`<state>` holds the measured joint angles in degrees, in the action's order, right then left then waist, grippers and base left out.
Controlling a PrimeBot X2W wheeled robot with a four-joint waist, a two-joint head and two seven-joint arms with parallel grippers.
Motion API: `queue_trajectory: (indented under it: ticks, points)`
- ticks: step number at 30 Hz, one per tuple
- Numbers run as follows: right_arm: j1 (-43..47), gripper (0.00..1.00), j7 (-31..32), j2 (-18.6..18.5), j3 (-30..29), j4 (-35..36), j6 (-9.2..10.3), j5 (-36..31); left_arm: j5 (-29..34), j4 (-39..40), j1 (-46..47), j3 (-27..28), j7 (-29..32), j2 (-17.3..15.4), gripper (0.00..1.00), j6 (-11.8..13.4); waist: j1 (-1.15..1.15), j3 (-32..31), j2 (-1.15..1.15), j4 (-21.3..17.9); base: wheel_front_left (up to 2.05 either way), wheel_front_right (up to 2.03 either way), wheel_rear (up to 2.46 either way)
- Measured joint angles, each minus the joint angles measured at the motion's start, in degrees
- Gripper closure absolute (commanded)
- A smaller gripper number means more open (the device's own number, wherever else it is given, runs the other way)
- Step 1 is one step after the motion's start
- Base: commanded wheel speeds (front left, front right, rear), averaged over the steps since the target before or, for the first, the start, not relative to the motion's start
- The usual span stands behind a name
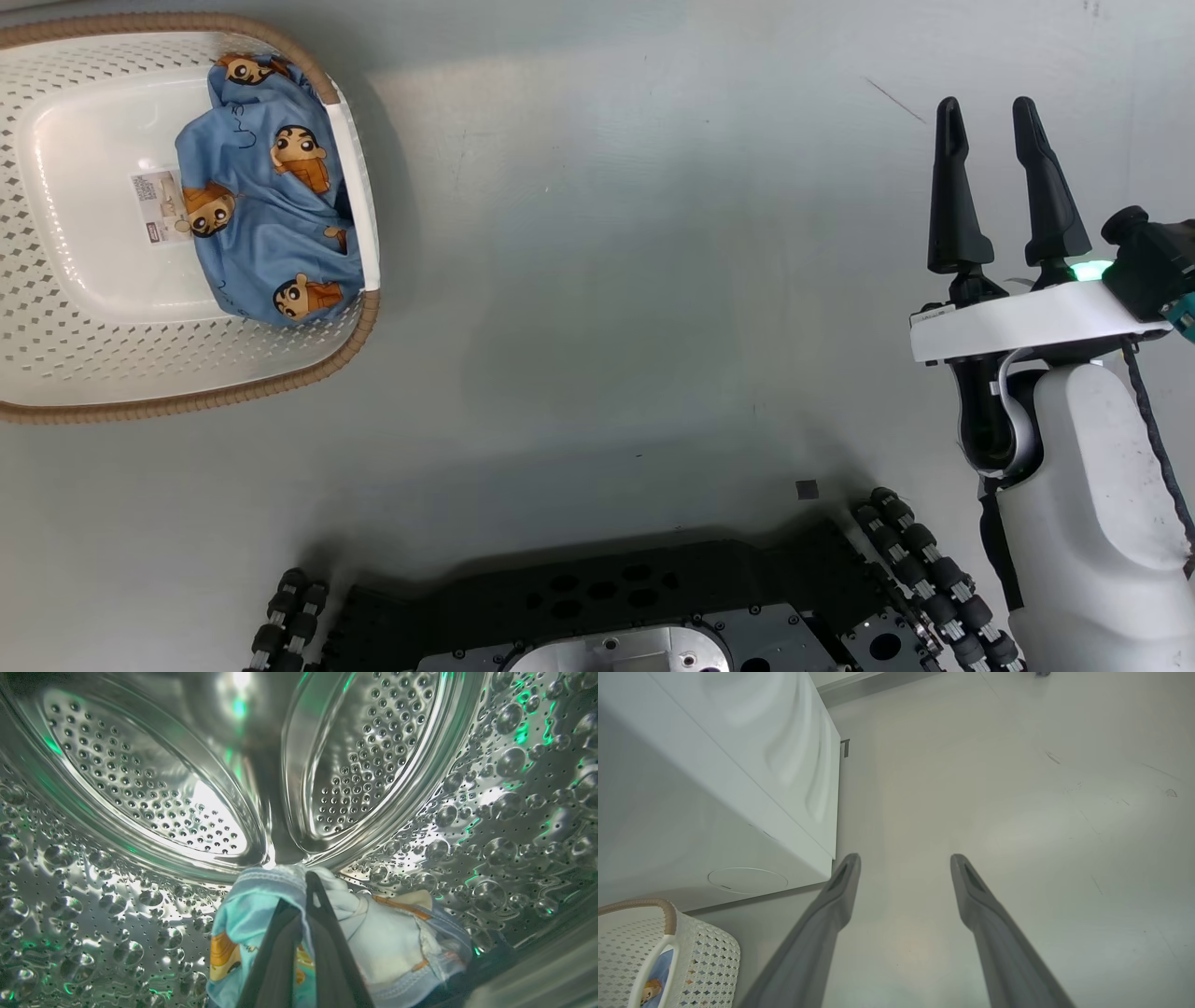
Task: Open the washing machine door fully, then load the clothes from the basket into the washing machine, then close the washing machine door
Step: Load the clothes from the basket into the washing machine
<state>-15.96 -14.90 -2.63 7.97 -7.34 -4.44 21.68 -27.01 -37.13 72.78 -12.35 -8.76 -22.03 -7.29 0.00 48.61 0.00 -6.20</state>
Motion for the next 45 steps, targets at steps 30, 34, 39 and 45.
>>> queue_trajectory:
  ticks: [30, 34, 39, 45]
  points:
    - [-1.4, 0.0, 0.0, 0.0, -2.5, -1.1, -0.03, -1.0, -2.8, -8.9, -5.1, -2.6, -4.5, 3.4, 0.0, 0.0, 0.0, -5.3, 0.0, 2.0, 0.0, 0.0, 0.0]
    - [-1.5, 0.0, 0.0, 0.0, -3.0, -1.7, -0.18, -1.3, -2.8, -10.1, -8.3, -2.6, -5.0, 4.1, 0.0, 0.0, 0.0, -7.3, 0.0, 2.5, 0.0, 0.0, 0.0]
    - [-1.4, 0.0, 0.0, 0.0, -3.1, -2.7, -0.21, -1.3, -2.9, -10.7, -11.9, -2.5, -5.5, 5.0, 0.0, 0.0, 0.0, -10.1, 0.0, 3.0, 0.0, 0.0, 0.0]
    - [-1.0, 0.0, 0.0, 0.0, -3.1, -3.8, -0.55, -1.3, -3.4, -10.9, -15.3, -1.6, -5.7, 5.2, 0.0, 0.0, -0.01, -13.7, 0.0, 3.5, 0.0, 0.0, 0.0]
